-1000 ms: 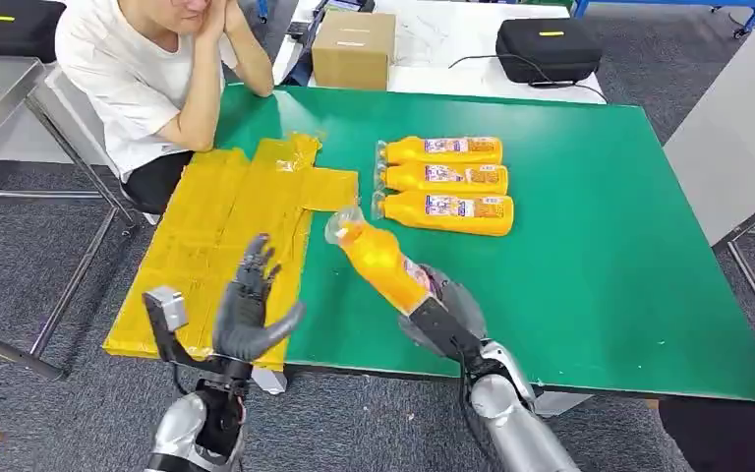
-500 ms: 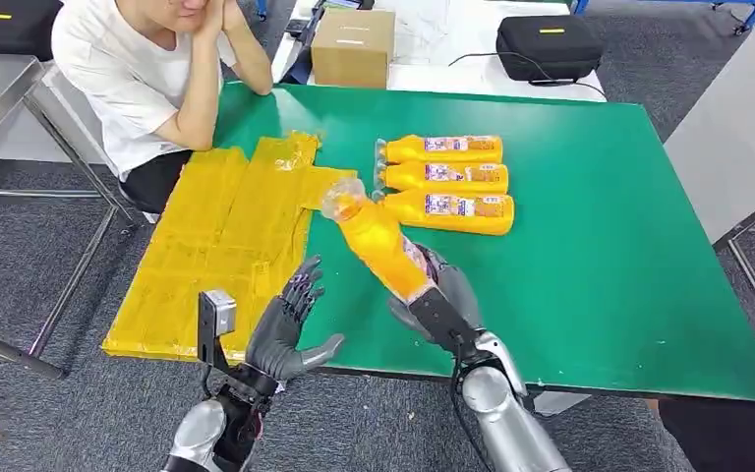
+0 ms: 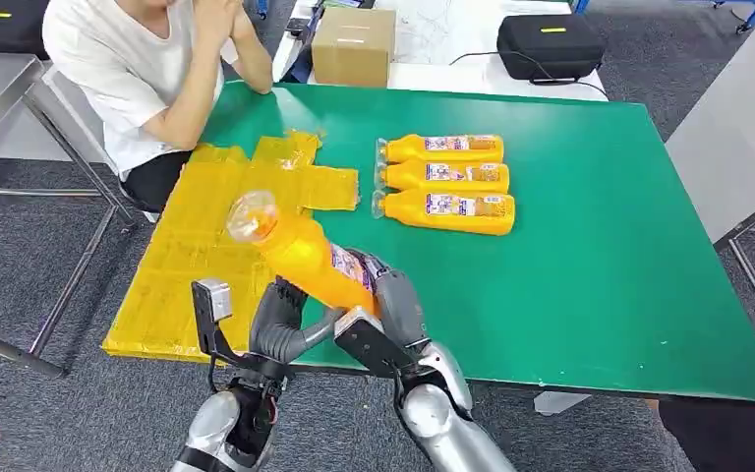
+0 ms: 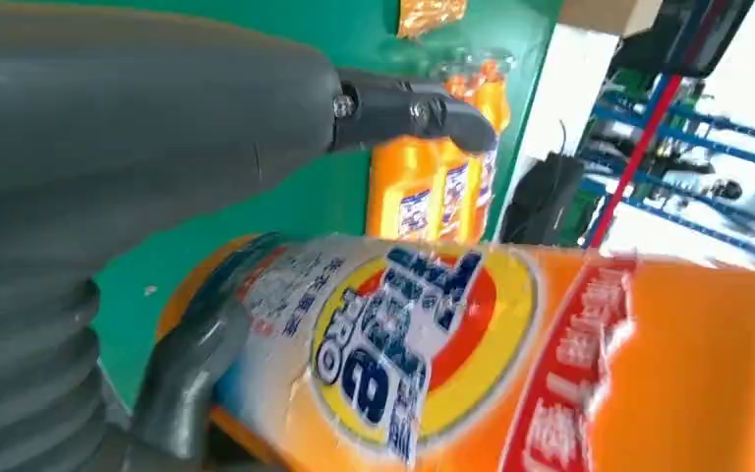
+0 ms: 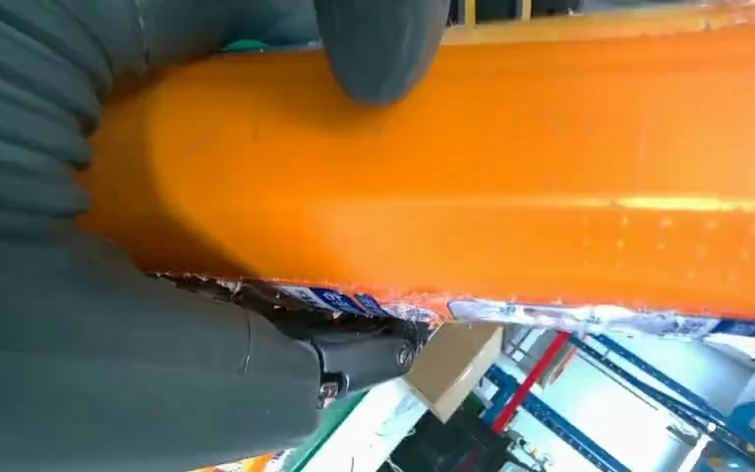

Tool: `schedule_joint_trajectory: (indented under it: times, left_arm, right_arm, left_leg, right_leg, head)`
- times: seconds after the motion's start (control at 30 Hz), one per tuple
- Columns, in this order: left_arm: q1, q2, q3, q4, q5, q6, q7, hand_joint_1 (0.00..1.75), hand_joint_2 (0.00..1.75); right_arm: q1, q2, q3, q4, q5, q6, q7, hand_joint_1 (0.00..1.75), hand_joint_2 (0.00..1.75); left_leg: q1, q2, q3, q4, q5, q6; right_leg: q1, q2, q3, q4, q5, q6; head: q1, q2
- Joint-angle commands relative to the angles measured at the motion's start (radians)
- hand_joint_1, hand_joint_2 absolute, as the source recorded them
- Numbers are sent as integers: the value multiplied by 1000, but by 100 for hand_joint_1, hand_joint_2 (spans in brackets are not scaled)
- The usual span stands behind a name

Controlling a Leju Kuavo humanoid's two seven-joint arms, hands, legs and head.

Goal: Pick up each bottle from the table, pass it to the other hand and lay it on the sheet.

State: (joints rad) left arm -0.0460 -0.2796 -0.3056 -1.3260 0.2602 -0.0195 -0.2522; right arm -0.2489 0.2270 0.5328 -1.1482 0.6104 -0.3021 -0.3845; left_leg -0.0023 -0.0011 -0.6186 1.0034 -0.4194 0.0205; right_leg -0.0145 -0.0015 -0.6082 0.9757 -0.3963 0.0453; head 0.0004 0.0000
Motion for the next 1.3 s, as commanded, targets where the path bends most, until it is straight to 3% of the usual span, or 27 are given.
schedule_joint_trajectory:
  times: [0.03, 0.2, 0.27, 0.37, 0.67, 0.73, 0.87, 0.9, 0.97, 1.03, 1.07, 1.1, 1.2, 1.23, 1.3]
  left_arm:
    - [-40, 1, 9, 16, 24, 22, 5, 0, 175]
    - [-63, 20, -23, -31, 88, -5, -9, 0, 175]
    - [-90, 11, -7, -16, 119, 15, 6, 0, 175]
    - [-118, 23, -6, -7, 111, 15, -23, 0, 175]
    - [-135, 35, -1, 1, 130, -46, -22, 0, 175]
    - [-142, 19, 20, 39, 235, -91, 69, 0, 175]
    - [-170, 42, 1, 79, 148, -55, 13, 0, 175]
    - [-174, 40, 5, 86, 128, -47, 7, 17, 175]
    - [-175, 35, 15, 99, 134, -54, 17, 173, 175]
    - [-175, 33, 18, 106, 137, -59, 19, 175, 175]
    - [-175, 32, 20, 109, 142, -68, 21, 175, 175]
    - [-172, 31, 23, 110, 148, -78, 22, 175, 175]
    - [-154, 31, 33, 106, 179, -109, 30, 175, 175]
    - [-150, 32, 35, 105, 192, -124, 36, 175, 175]
    - [-147, 40, 35, 111, 211, -170, 32, 175, 175]
  right_arm:
    - [-11, -6, 68, -17, -31, 1, -8, 175, 175]
    - [-64, 22, 112, 69, -88, 26, 2, 175, 175]
    - [-85, 35, 118, 106, -96, 10, -1, 155, 175]
    - [-107, 47, 120, 151, -130, 20, -5, 175, 175]
    - [-124, 36, 132, 209, -155, 87, 7, 175, 175]
    - [-133, 34, 143, 227, -154, 116, 17, 175, 175]
    - [-150, 35, 154, 256, -138, 132, 38, 175, 175]
    - [-154, 33, 162, 259, -127, 137, 43, 175, 175]
    - [-156, 34, 167, 264, -122, 142, 48, 175, 175]
    - [-156, 35, 169, 267, -119, 140, 49, 175, 175]
    - [-152, 38, 165, 265, -120, 132, 46, 126, 175]
    - [-147, 40, 158, 260, -120, 120, 43, 7, 175]
    - [-124, 47, 152, 238, -107, 81, 45, 0, 175]
    - [-119, 45, 152, 230, -109, 78, 44, 0, 0]
    - [-102, 42, 141, 196, -130, 64, 15, 0, 0]
  left_leg:
    - [1, 0, 5, 0, -3, -2]
    - [1, 1, 2, 0, -1, -1]
    - [1, 2, 3, 1, -2, -2]
    - [1, 0, 2, -1, 0, -1]
    - [1, -1, 5, 0, -2, -2]
    - [1, 0, 6, -1, -2, -2]
    - [1, -1, 4, -1, 0, -2]
    - [1, -2, 7, -1, -1, -2]
    - [1, -2, 5, -1, -1, -2]
    - [1, -2, 4, -1, 0, -2]
    - [1, -1, 3, -1, 0, -1]
    - [1, -1, 5, -1, -1, -2]
    - [1, -2, 6, -1, -1, -2]
    - [1, -1, 4, -1, -1, -1]
    - [1, 0, 6, -1, -2, -2]
  right_leg:
    - [1, 0, 6, 0, -2, -2]
    - [1, 1, 1, 0, -1, -1]
    - [1, 2, 3, 1, -2, -2]
    - [1, 0, 1, 0, 0, -1]
    - [1, -1, 6, 0, -2, -2]
    - [1, 0, 6, -1, -2, -2]
    - [1, -1, 4, -1, -1, -2]
    - [1, -2, 7, -1, -2, -2]
    - [1, -2, 5, -1, -2, -2]
    - [1, -2, 4, -1, -1, -2]
    - [1, -1, 3, -1, -1, -1]
    - [1, -1, 5, -1, -2, -2]
    - [1, -2, 6, -1, -2, -2]
    - [1, -1, 4, -1, -1, -1]
    - [1, 0, 6, -1, -2, -2]
  head:
    - [0, 0]
    - [0, 0]
    - [0, 0]
    - [0, 0]
    - [0, 0]
    - [0, 0]
    - [0, 0]
    - [0, 0]
    - [0, 0]
    - [0, 0]
    - [0, 0]
    - [0, 0]
    - [0, 0]
    - [0, 0]
    - [0, 0]
